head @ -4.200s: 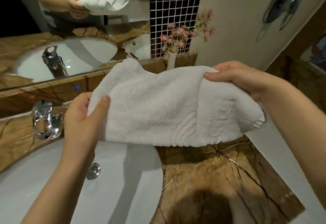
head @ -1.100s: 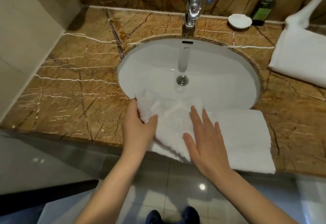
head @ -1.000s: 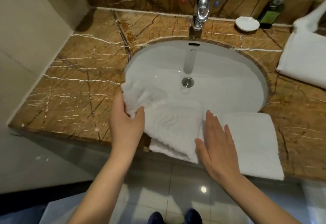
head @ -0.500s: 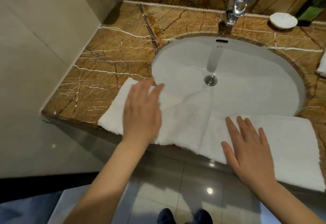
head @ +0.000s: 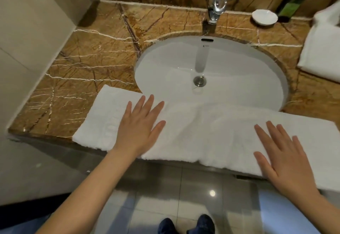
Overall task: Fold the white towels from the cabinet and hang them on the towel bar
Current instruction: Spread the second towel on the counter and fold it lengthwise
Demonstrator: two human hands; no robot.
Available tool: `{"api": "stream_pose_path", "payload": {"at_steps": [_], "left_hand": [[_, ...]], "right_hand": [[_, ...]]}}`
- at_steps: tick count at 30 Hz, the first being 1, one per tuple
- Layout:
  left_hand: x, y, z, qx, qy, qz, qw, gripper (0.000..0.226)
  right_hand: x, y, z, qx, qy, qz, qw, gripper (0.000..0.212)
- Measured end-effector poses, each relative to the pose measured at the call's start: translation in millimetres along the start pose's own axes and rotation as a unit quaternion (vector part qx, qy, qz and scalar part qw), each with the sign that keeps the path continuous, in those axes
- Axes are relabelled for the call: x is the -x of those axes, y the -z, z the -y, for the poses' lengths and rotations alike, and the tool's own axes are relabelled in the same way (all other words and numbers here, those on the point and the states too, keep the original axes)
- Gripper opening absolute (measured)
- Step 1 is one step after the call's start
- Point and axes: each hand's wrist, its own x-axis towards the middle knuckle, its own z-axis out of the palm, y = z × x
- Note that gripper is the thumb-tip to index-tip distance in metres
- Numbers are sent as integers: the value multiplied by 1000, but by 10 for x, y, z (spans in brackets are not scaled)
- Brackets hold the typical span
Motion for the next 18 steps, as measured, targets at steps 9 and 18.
{"api": "stream_pose_path", "payload": {"at_steps": [9, 18], "left_hand": [[-73, -95, -723, 9, -75, 20, 997, 65], [-43, -130, -665, -21, -80, 34, 996, 64]], "right_hand": [[-254, -48, 413, -42, 42, -8, 998, 67], [-85, -70, -75, -17, 30, -15, 999, 65]]}}
